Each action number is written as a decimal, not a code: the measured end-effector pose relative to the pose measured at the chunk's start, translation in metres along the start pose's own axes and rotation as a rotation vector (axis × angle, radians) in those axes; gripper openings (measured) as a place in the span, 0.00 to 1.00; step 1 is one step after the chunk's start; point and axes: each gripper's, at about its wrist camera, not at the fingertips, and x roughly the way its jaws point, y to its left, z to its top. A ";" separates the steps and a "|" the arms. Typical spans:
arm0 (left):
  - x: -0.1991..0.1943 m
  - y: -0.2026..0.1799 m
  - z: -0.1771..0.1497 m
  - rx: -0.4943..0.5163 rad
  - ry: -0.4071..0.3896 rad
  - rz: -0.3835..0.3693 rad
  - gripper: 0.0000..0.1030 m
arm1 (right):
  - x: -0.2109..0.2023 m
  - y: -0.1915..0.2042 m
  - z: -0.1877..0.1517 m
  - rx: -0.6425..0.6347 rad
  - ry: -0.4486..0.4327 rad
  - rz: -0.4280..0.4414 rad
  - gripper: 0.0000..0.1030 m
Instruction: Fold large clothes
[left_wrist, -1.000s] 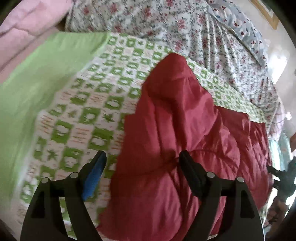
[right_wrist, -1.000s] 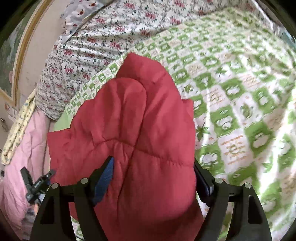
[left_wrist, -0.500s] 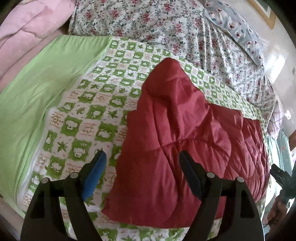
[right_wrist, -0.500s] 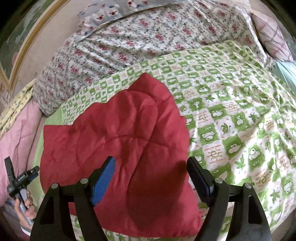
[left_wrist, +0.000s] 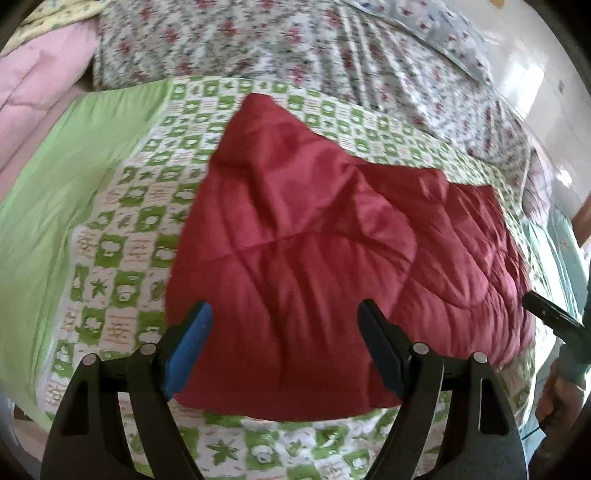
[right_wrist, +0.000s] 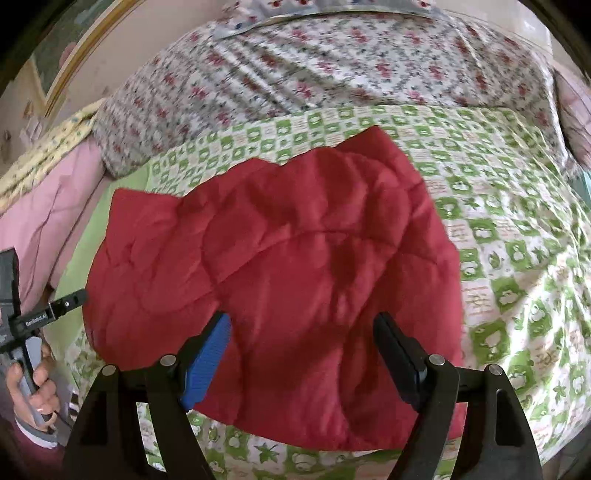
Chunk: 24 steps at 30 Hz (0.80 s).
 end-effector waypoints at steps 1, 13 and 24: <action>0.000 -0.004 -0.001 0.008 0.002 -0.004 0.79 | 0.000 0.003 -0.001 -0.011 0.002 0.000 0.79; 0.010 -0.035 -0.011 0.086 0.028 -0.030 0.79 | 0.012 0.031 -0.005 -0.088 0.023 0.024 0.79; 0.040 -0.035 -0.007 0.116 0.038 0.007 0.84 | 0.041 0.049 -0.002 -0.177 0.027 -0.025 0.88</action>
